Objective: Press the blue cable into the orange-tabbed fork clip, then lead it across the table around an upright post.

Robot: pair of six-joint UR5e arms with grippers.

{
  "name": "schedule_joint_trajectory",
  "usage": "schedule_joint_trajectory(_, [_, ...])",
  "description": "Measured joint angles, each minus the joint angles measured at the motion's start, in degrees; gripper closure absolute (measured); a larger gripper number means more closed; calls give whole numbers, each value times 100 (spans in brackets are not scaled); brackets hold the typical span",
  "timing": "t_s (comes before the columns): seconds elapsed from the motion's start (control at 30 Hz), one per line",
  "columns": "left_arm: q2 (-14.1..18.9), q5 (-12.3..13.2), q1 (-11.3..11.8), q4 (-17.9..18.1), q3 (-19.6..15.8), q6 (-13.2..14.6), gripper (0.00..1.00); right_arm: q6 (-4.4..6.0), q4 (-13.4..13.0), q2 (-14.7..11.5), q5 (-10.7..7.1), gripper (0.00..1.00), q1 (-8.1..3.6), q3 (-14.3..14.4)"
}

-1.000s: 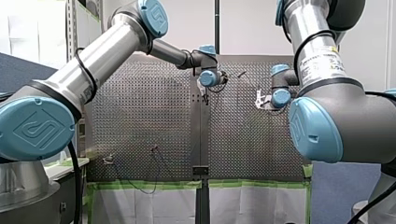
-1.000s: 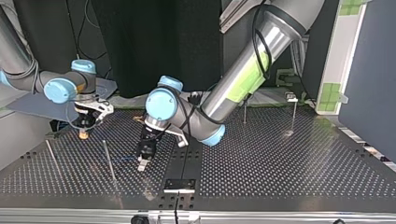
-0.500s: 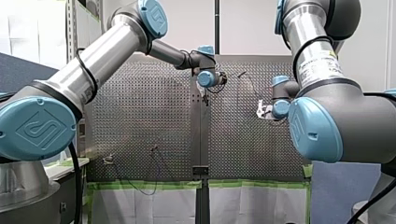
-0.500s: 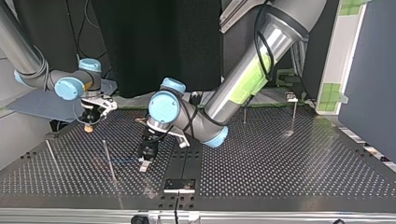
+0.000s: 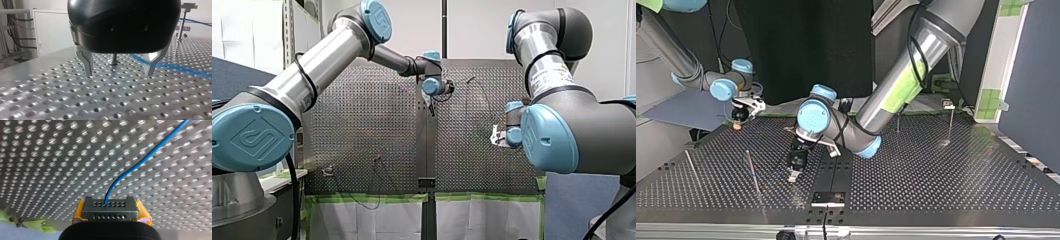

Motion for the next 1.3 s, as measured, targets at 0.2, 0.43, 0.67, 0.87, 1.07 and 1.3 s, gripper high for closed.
schedule_joint_trajectory(0.2, [-15,14,1,-24,16,-7,0,-4,-109,269,75,100,-61,5])
schedule_joint_trajectory(0.43, [-15,1,2,-31,43,-9,0,-28,-335,609,98,100,-190,7])
schedule_joint_trajectory(0.67, [-14,-4,3,-35,86,-15,0,-73,-571,949,99,100,-368,13])
schedule_joint_trajectory(0.87, [-13,-57,-10,-87,135,-17,0,-31,-816,1215,90,100,-507,148])
schedule_joint_trajectory(1.07, [-13,-82,-9,-179,175,-12,0,38,-1113,1469,52,100,-620,196])
schedule_joint_trajectory(1.3, [-13,-84,-20,-279,182,2,0,54,-1469,1519,-139,100,-686,199])
